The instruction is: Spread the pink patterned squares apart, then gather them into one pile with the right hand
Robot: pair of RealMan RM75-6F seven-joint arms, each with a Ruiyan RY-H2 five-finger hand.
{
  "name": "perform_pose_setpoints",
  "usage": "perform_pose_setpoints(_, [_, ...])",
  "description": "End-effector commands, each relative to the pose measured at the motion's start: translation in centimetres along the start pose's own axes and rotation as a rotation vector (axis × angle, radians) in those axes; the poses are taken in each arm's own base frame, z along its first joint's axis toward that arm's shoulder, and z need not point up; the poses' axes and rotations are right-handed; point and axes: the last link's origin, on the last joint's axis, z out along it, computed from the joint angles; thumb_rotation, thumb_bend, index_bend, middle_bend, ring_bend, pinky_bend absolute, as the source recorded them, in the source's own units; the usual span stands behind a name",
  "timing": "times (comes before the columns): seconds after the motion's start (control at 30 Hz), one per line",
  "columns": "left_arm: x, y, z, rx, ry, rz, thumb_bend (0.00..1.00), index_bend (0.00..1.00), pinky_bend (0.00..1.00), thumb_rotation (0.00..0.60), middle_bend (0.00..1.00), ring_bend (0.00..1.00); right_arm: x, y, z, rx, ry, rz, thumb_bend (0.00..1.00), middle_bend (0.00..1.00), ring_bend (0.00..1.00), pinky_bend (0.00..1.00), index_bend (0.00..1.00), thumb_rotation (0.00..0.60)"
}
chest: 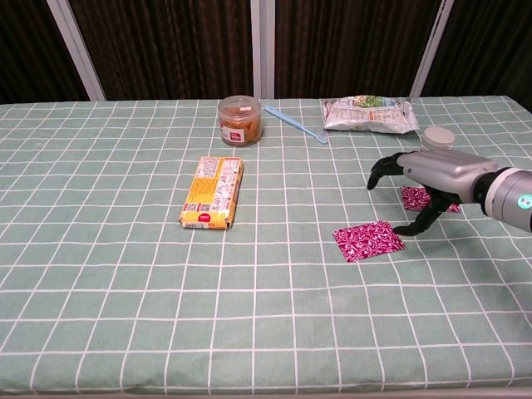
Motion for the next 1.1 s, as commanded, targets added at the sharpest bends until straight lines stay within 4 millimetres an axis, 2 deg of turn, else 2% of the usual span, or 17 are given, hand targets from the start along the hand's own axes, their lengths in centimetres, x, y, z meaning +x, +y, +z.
perform_pose_setpoints(0.03, [-0.1,0.1,0.1,-0.004,-0.001,-0.002,0.16,0.21,0.14,0.6,0.15,0.14,0.6,2.7,0.6,-0.112,0.028,0.041,0.14,0.08,0.0,0.0,0.27,0.521])
perform_pose_setpoints(0.2, [-0.1,0.0,0.0,-0.003,-0.002,-0.004,0.16,0.21,0.15,0.6,0.15,0.14,-0.2,4.3,1.1,-0.191,0.01,0.067,0.14,0.08,0.0,0.0,0.29,0.521])
perform_pose_setpoints(0.5, [-0.1,0.0,0.1,-0.004,-0.008,-0.009,0.16,0.21,0.14,0.6,0.15,0.14,-0.8,5.2,1.7,-0.239,0.005,0.082,0.14,0.08,0.0,0.0,0.3,0.52])
perform_pose_setpoints(0.67, [-0.1,0.0,0.1,-0.006,-0.009,-0.011,0.16,0.21,0.14,0.6,0.15,0.14,-1.0,5.5,1.8,-0.248,0.001,0.085,0.14,0.08,0.0,0.0,0.32,0.524])
perform_pose_setpoints(0.93, [-0.1,0.0,0.1,-0.006,-0.009,-0.012,0.16,0.21,0.14,0.6,0.15,0.14,-1.3,5.4,1.8,-0.244,-0.001,0.079,0.14,0.11,0.0,0.0,0.4,0.521])
perform_pose_setpoints(1.1, [0.0,-0.1,0.1,-0.002,-0.007,-0.011,0.16,0.21,0.14,0.6,0.15,0.14,-0.3,5.0,1.5,-0.217,0.037,0.09,0.14,0.11,0.0,0.0,0.41,0.525])
